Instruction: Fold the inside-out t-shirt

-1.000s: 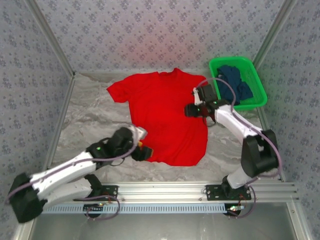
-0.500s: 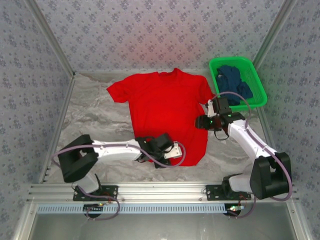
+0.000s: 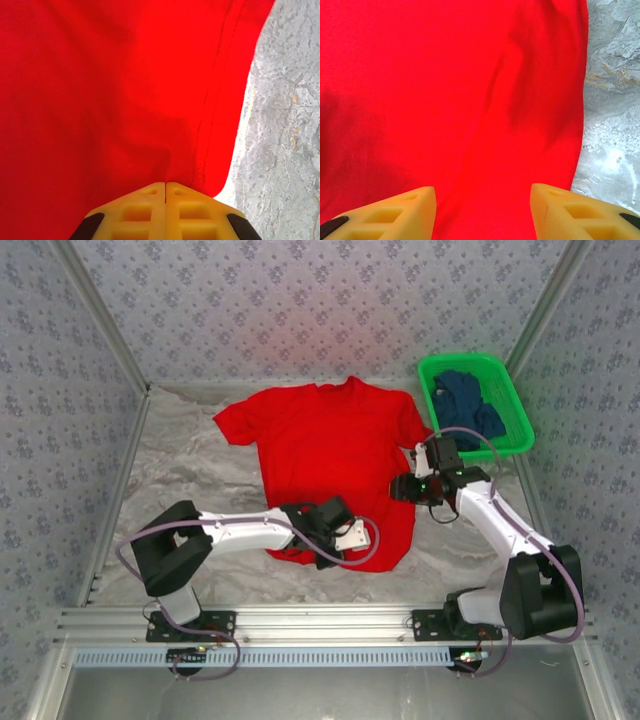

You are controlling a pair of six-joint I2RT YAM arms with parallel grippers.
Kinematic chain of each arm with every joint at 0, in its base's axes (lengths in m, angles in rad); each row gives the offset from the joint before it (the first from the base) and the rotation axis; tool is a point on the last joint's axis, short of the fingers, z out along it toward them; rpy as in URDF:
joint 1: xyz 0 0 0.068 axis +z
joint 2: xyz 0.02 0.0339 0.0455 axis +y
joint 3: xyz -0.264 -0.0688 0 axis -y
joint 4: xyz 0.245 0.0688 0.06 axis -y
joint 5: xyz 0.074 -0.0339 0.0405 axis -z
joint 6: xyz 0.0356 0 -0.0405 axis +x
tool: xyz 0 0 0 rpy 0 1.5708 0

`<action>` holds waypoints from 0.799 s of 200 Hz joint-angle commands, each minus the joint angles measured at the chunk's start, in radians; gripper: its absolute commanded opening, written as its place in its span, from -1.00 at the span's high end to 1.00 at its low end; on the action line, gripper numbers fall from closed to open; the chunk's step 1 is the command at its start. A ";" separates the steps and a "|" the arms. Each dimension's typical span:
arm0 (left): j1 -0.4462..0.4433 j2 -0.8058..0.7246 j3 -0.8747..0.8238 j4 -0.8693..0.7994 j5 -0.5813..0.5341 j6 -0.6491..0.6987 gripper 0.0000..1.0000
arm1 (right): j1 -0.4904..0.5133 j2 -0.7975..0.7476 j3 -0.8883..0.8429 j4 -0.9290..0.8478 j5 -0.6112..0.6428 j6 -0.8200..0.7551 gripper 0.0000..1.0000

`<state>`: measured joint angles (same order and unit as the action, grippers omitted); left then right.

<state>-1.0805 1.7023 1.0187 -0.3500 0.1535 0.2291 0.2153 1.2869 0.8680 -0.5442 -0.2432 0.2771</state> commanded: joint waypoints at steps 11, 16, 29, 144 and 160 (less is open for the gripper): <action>0.074 -0.089 0.041 -0.046 0.130 -0.108 1.00 | 0.005 -0.090 -0.013 -0.086 -0.004 -0.012 -0.09; 0.085 -0.095 0.046 -0.052 0.150 -0.123 1.00 | 0.012 -0.109 -0.020 -0.086 -0.016 -0.017 -0.10; 0.116 -0.112 0.048 -0.052 0.207 -0.163 1.00 | 0.041 -0.162 -0.056 -0.069 -0.049 -0.024 -0.11; 0.335 -0.159 0.029 0.020 0.511 -0.396 1.00 | 0.535 -0.139 -0.326 0.515 0.240 -0.127 -0.45; 0.343 -0.160 0.019 0.023 0.508 -0.394 1.00 | 0.535 -0.091 -0.322 0.567 0.261 -0.142 -0.32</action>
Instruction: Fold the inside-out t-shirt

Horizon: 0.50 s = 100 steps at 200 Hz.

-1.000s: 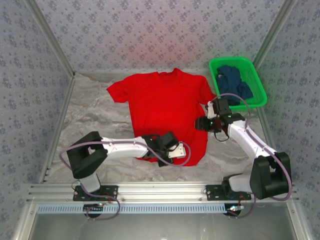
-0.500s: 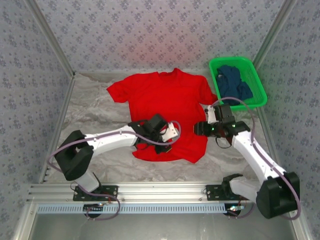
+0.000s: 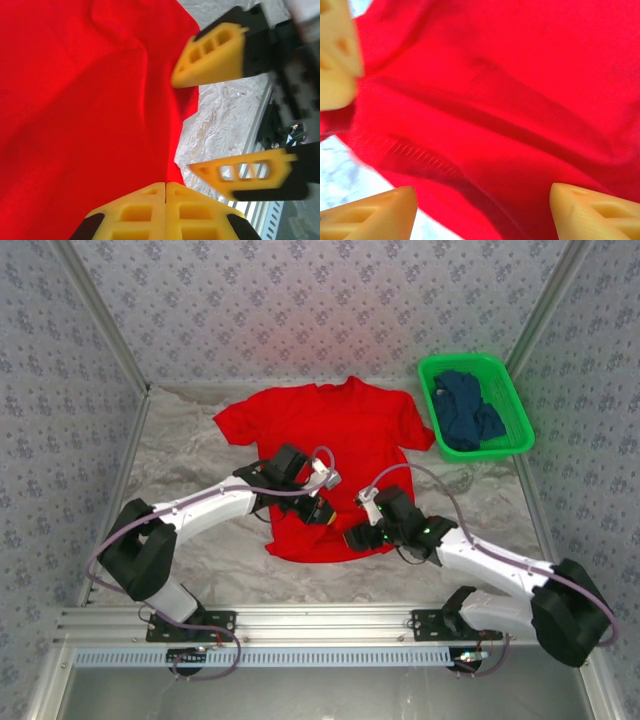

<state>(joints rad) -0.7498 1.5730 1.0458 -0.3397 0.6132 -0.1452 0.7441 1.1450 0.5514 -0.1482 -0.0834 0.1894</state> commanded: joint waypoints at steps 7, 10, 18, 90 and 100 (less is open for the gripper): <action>0.015 -0.031 -0.011 0.017 0.048 -0.020 1.00 | 0.006 0.068 -0.002 0.187 0.102 -0.063 -0.18; 0.016 -0.031 -0.015 0.019 0.047 -0.020 1.00 | 0.007 0.075 -0.001 0.191 0.106 -0.065 -0.11; 0.018 -0.029 -0.016 0.017 0.042 -0.013 1.00 | 0.008 0.089 0.006 0.192 0.120 -0.068 0.06; 0.014 0.002 -0.062 0.068 -0.067 0.071 0.92 | -0.006 0.061 -0.017 0.202 0.070 -0.038 1.00; 0.012 0.009 -0.071 0.089 -0.069 0.078 0.83 | -0.011 0.061 -0.015 0.202 0.061 -0.028 1.00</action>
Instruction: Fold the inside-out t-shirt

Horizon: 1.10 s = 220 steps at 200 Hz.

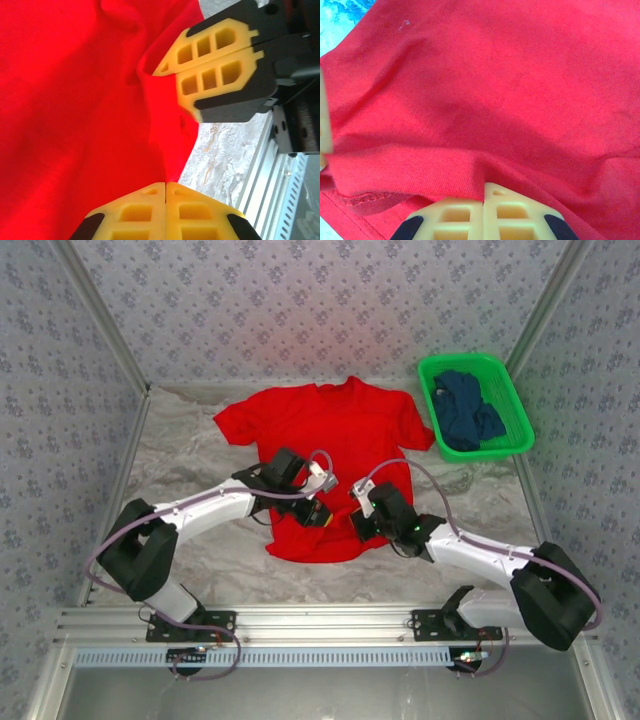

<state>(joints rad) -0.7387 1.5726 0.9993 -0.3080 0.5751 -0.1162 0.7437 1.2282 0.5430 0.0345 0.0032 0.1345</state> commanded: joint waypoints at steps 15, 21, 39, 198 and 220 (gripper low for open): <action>-0.003 0.027 -0.024 0.064 -0.035 0.060 0.69 | -0.020 -0.023 -0.005 0.016 -0.037 0.040 1.00; -0.006 0.034 -0.023 0.064 -0.035 0.065 0.61 | -0.022 -0.022 -0.002 0.011 -0.041 0.043 1.00; -0.019 0.046 -0.021 0.070 -0.030 0.081 0.45 | -0.027 -0.025 0.003 0.002 -0.043 0.051 1.00; -0.080 -0.007 -0.026 0.179 -0.115 -0.030 1.00 | -0.056 -0.100 0.070 -0.207 0.096 0.138 0.41; -0.068 -0.056 0.017 0.112 -0.118 -0.122 1.00 | 0.075 -0.271 0.040 -0.253 0.125 0.112 -0.08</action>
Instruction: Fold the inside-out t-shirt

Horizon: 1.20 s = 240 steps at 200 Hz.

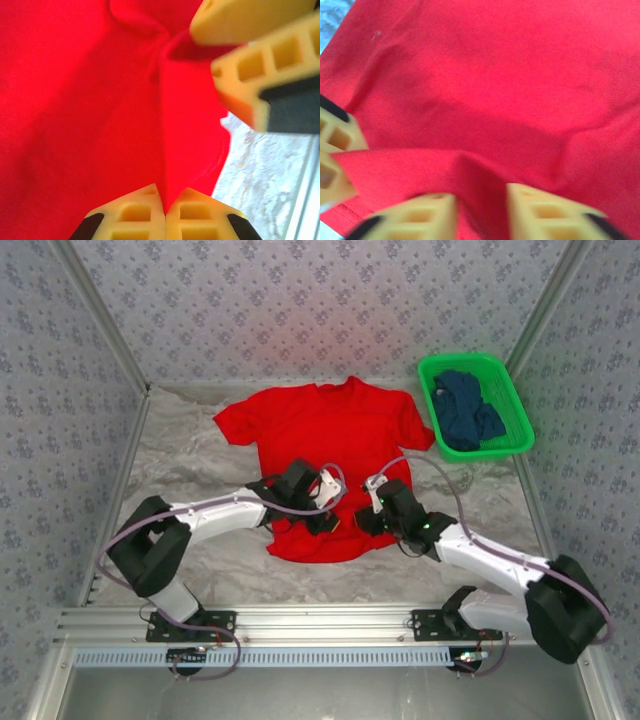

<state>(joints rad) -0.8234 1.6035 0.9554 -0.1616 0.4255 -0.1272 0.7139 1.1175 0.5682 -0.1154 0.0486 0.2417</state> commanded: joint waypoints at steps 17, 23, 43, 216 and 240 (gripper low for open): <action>0.028 -0.107 0.078 -0.064 0.021 -0.131 1.00 | 0.164 -0.232 -0.089 0.017 0.010 0.024 -0.03; 0.034 -0.109 0.094 -0.084 0.028 -0.132 1.00 | 0.186 -0.231 -0.125 0.075 0.002 0.029 0.05; 0.054 -0.108 0.155 -0.154 0.053 -0.128 1.00 | 0.271 -0.133 -0.179 0.288 0.058 -0.010 0.36; 0.063 -0.159 0.437 -0.189 0.209 -0.336 1.00 | 0.192 0.582 -0.027 0.878 0.421 -0.075 0.61; 0.029 -0.142 0.507 -0.225 0.157 -0.332 1.00 | 0.205 0.640 0.035 0.869 0.455 -0.104 0.60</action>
<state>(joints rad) -0.7616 1.4792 1.3762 -0.3958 0.6117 -0.4377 0.9058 1.7073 0.5411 0.7452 0.4397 0.1631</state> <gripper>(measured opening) 0.042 0.200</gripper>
